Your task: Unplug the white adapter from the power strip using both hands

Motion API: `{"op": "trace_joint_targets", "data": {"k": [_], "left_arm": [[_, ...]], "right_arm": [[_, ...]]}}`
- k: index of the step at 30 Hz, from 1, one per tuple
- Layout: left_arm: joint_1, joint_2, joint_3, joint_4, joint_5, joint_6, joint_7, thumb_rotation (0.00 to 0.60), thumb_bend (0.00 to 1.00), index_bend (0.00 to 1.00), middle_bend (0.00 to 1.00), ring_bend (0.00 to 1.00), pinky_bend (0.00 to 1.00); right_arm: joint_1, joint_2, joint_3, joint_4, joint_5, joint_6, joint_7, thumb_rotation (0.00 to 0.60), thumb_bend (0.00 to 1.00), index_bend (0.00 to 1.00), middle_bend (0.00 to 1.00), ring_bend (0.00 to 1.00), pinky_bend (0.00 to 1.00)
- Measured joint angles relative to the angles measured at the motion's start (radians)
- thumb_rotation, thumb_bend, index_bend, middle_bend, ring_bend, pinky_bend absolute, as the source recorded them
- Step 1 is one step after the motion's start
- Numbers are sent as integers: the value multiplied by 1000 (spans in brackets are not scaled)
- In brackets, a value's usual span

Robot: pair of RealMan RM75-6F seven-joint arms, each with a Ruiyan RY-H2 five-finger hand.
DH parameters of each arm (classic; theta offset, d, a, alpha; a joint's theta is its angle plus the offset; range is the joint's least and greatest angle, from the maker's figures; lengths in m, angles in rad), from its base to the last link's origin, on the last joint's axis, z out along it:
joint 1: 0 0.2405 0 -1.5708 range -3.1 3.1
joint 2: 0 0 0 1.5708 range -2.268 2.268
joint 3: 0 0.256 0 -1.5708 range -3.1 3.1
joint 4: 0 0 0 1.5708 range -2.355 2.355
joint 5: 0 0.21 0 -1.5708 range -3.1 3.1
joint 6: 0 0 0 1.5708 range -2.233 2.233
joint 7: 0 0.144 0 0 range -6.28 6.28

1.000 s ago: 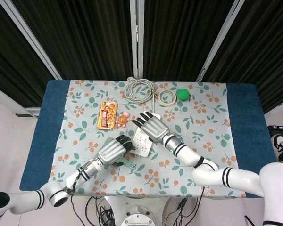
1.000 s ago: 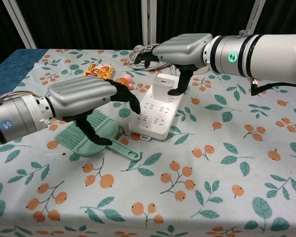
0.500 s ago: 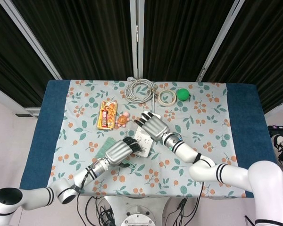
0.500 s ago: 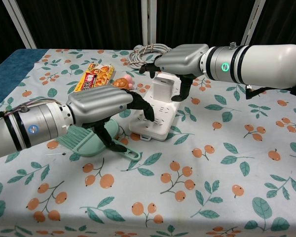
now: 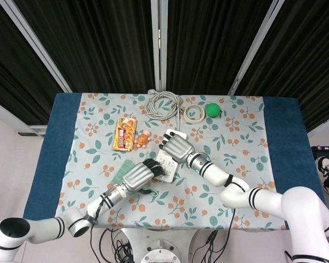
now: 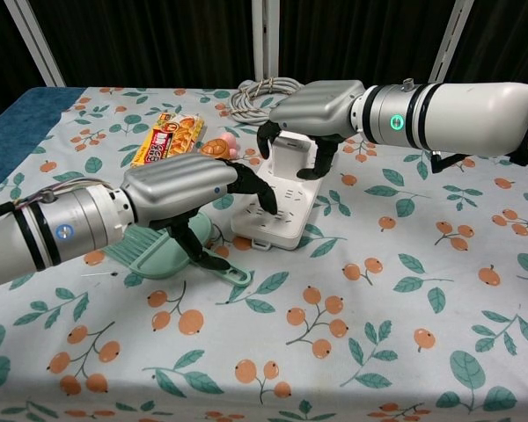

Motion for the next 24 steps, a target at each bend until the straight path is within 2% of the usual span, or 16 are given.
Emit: {"op": "trace_joint_targets", "data": {"k": [4,8,12,17,24], "left_arm": [[-1,0,2,2,-8,1,-4,600,147,272,260,157,184],[-3,-1,2,5,-19,-1,-10,600,147,272,260,157,184],[-9,-2,2,7,-27,-7,-21,600,146,272,260,157,184],[-19,-5,2,12,-34,-15,-34,600,145,272,260,157,184],[-28,-7,5,17,-40,-21,-50,600,145,271,260,157,184]], "right_arm": [[3,-8,-6,23,-16,5,17,600,327,428,399,234,261],[2,-14,-9,37,-29,15,38,600,336,586,512,339,304],[-2,-16,-12,42,-36,23,53,600,364,700,590,415,340],[-12,-14,-18,40,-50,37,77,600,385,814,648,462,364],[-25,-3,-22,34,-71,65,116,600,416,895,688,483,376]]}}
